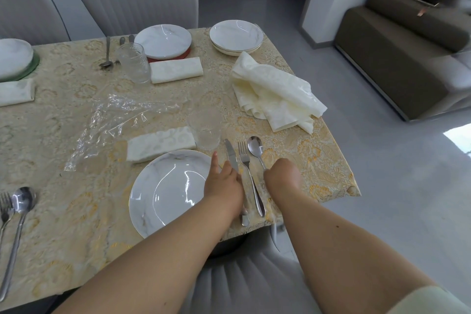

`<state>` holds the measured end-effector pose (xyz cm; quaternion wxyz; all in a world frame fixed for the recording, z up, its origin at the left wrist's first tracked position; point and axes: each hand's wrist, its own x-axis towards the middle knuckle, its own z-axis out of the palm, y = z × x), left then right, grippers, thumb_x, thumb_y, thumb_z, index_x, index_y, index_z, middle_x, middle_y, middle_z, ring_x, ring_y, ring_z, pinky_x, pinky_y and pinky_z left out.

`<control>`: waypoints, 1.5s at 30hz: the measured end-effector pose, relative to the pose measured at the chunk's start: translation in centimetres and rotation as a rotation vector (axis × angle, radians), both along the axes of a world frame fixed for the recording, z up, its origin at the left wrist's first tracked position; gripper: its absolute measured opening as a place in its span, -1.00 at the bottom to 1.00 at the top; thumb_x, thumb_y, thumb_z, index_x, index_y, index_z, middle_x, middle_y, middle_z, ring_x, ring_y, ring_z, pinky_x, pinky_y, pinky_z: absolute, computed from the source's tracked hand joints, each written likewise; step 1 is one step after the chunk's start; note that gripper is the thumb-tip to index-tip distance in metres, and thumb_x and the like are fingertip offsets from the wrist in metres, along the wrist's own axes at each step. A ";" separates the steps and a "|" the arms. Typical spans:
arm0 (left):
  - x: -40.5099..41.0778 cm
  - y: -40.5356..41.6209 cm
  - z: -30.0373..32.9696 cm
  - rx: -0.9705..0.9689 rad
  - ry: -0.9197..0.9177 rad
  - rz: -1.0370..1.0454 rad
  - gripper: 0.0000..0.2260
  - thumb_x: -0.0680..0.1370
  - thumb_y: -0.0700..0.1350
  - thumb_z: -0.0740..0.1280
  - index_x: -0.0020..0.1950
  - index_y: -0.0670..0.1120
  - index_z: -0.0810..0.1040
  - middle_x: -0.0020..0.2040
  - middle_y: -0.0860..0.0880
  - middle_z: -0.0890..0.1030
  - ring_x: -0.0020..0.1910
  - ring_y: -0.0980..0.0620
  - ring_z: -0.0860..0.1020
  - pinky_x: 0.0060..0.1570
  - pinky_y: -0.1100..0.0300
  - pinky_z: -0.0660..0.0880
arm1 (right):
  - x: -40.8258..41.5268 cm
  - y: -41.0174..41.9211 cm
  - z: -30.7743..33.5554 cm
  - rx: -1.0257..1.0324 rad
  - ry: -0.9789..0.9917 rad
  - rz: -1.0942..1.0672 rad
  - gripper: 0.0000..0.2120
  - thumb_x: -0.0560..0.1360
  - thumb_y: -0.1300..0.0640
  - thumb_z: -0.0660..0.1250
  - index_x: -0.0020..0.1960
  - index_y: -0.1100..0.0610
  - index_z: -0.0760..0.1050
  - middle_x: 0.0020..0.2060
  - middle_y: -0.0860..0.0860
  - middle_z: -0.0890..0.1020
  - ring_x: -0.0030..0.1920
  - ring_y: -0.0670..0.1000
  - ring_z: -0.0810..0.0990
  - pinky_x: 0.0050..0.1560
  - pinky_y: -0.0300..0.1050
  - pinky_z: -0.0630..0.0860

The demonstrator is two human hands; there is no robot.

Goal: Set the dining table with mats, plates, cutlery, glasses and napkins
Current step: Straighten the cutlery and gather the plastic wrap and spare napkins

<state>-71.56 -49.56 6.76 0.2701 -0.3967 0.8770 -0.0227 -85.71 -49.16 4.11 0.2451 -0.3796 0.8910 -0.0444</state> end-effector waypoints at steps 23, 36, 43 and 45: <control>-0.1 -0.1 -0.1 0.011 -0.008 0.000 -0.17 0.48 0.37 0.21 0.54 -0.17 0.13 0.49 -0.15 0.24 0.52 -0.18 -0.01 0.30 -0.35 -0.43 | -0.4 0.3 0.5 -0.038 -0.101 -0.063 -0.71 0.54 0.16 0.29 -0.33 0.16 0.33 -0.43 0.02 0.43 -0.46 -0.05 0.39 -0.51 -0.26 0.30; -0.2 -0.3 -0.4 -0.010 -0.016 0.009 -0.31 0.57 0.22 0.19 0.55 -0.16 0.12 0.51 -0.17 0.20 0.52 -0.18 -0.02 0.31 -0.36 -0.41 | -0.5 0.2 0.3 -0.043 -0.088 -0.079 -0.76 0.55 0.13 0.30 -0.27 0.17 0.38 -0.41 0.01 0.45 -0.44 -0.06 0.39 -0.50 -0.26 0.29; -0.2 -0.2 -0.7 -0.017 -0.007 0.021 -0.26 0.54 0.25 0.21 0.55 -0.16 0.10 0.51 -0.15 0.20 0.52 -0.18 -0.03 0.31 -0.36 -0.41 | -0.5 0.2 0.3 -0.054 -0.089 -0.074 -0.83 0.55 0.11 0.30 -0.15 0.19 0.45 -0.38 0.01 0.47 -0.42 -0.05 0.42 -0.48 -0.24 0.30; -0.3 -0.2 -0.7 -0.013 -0.009 0.019 -0.24 0.54 0.28 0.21 0.56 -0.16 0.09 0.52 -0.16 0.19 0.53 -0.18 -0.03 0.31 -0.35 -0.41 | -0.5 0.2 0.3 -0.054 -0.093 -0.076 -0.83 0.55 0.12 0.30 -0.16 0.19 0.45 -0.38 0.01 0.47 -0.42 -0.05 0.42 -0.49 -0.25 0.30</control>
